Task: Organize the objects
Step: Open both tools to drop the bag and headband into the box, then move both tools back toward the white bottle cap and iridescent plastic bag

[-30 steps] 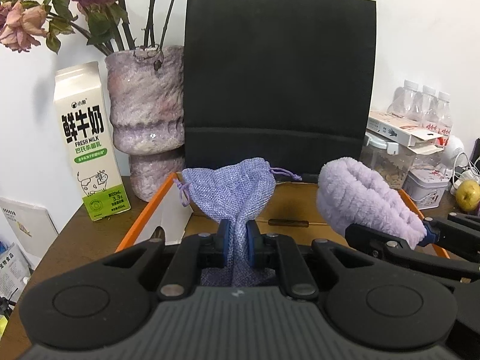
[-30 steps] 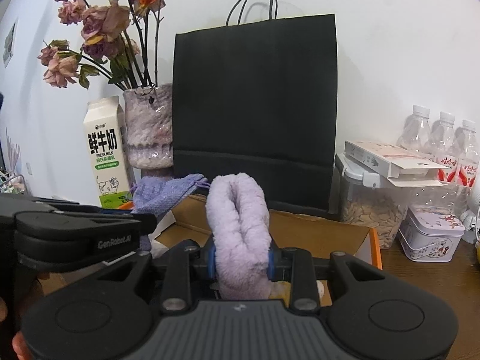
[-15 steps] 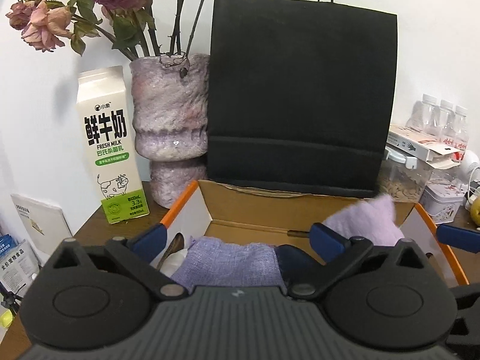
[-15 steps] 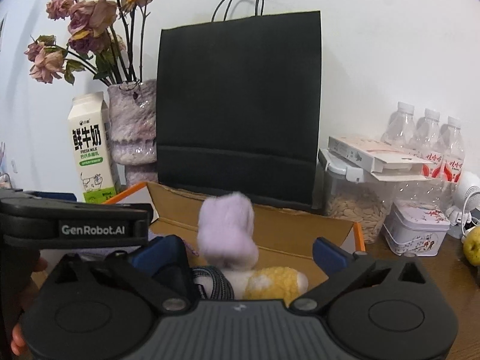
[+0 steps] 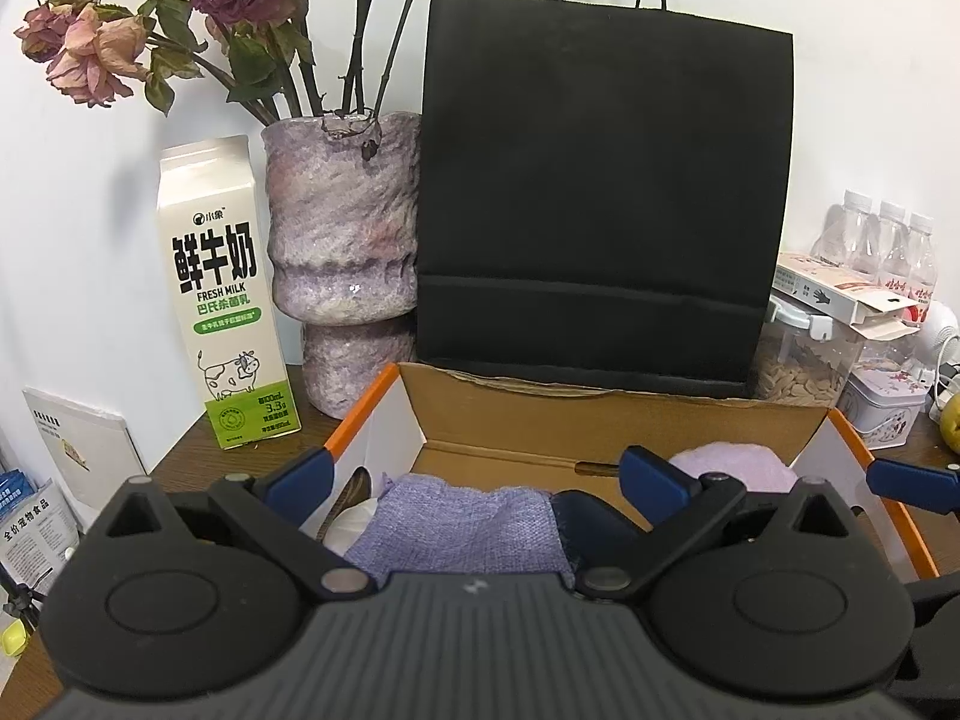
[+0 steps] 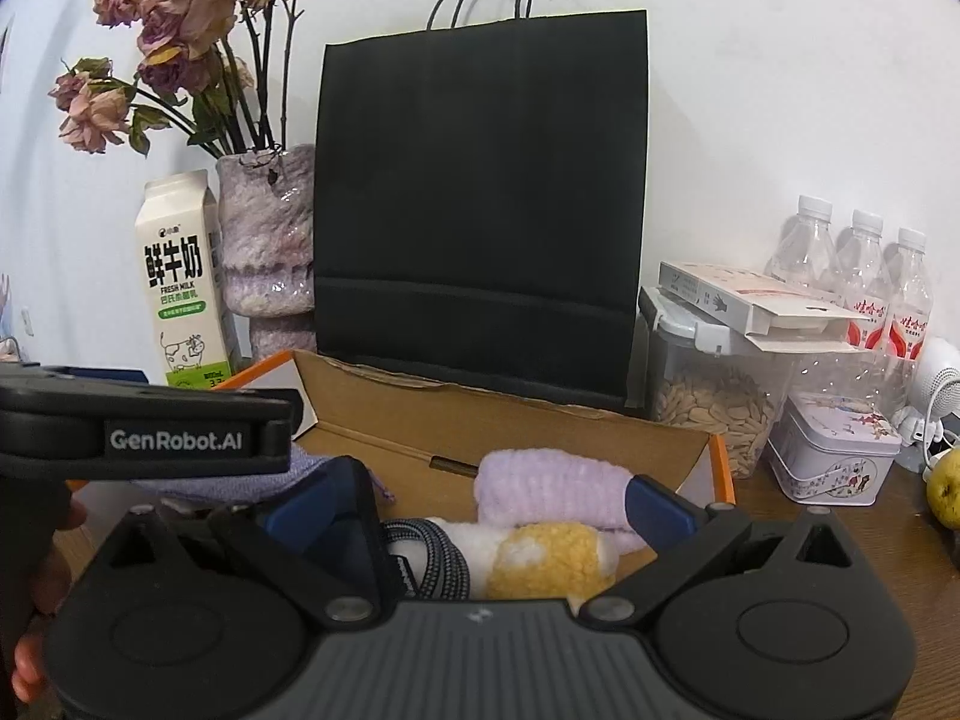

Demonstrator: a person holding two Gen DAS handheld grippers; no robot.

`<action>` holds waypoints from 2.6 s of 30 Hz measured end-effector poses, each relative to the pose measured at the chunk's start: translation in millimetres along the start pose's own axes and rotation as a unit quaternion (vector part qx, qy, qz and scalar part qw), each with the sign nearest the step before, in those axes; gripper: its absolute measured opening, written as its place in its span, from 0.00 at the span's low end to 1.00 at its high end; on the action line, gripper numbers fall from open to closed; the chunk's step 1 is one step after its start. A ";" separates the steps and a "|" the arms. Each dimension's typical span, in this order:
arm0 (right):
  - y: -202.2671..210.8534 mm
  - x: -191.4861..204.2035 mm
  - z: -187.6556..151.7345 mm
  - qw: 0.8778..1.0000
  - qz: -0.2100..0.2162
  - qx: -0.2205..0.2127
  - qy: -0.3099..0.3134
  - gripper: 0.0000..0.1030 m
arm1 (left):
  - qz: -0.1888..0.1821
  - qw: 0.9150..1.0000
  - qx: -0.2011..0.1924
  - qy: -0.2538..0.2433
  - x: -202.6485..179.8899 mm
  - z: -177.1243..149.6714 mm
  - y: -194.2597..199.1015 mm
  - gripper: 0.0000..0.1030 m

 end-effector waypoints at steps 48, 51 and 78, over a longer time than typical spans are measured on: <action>129.3 17.2 -58.6 0.999 0.030 0.010 0.024 1.00 | -0.015 1.000 -0.003 0.004 21.8 -62.2 146.6 1.00; 140.0 17.5 -64.1 0.999 0.031 0.009 0.025 1.00 | -0.016 1.000 -0.002 0.003 20.8 -68.7 156.8 1.00; 185.6 -9.9 -159.9 0.996 0.009 0.084 0.012 1.00 | -0.039 0.997 0.052 0.029 45.3 -173.2 201.2 1.00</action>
Point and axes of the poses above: each gripper's, at about its wrist camera, not at the fingertips, and y roughly against the way its jaws point, x to its left, z to its top, the point moved 4 cm from there along -y, roughly the way its jaws point, and after that the axes turned 13 degrees about -y, right-handed, at the moved point
